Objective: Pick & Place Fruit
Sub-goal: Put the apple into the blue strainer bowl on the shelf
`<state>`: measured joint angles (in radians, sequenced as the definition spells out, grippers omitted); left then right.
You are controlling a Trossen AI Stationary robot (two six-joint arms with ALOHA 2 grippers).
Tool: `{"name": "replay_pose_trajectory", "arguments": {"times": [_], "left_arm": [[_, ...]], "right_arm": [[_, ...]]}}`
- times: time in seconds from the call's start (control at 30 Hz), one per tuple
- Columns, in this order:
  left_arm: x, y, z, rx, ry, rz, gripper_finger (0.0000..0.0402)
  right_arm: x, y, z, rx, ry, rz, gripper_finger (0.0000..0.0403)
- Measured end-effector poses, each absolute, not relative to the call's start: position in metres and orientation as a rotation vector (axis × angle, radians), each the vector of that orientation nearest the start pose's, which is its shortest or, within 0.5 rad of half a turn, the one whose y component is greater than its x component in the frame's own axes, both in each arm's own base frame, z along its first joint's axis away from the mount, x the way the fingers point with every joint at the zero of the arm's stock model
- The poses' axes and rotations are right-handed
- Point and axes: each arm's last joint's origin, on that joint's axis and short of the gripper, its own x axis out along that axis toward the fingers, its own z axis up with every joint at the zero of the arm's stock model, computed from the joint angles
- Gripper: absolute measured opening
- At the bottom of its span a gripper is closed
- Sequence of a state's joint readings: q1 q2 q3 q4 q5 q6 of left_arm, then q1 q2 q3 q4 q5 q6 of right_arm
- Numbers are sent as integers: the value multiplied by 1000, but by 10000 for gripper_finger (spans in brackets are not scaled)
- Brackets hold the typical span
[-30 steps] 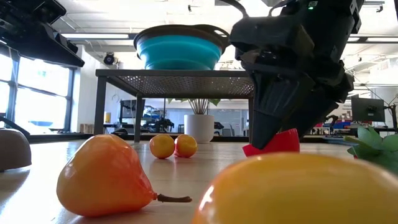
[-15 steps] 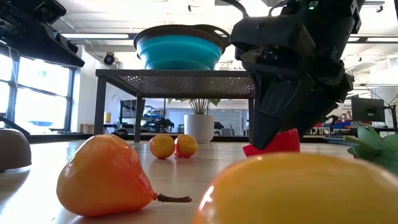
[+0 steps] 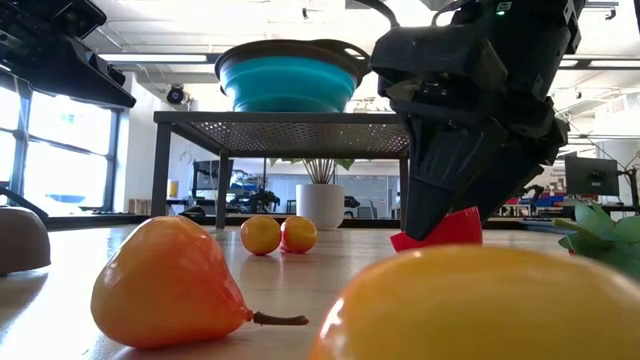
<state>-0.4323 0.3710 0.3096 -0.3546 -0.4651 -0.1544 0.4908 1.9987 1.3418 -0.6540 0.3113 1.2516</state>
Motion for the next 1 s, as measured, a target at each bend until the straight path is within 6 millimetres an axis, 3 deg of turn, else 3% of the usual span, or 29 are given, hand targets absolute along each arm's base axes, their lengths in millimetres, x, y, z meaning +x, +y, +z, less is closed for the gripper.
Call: {"name": "replay_pose_trajectory", "arguments": {"times": [1.0], "left_arm": [[103, -33, 206, 28, 371, 61, 22]], "right_arm": [[343, 173, 149, 560, 1079, -571, 290]]}}
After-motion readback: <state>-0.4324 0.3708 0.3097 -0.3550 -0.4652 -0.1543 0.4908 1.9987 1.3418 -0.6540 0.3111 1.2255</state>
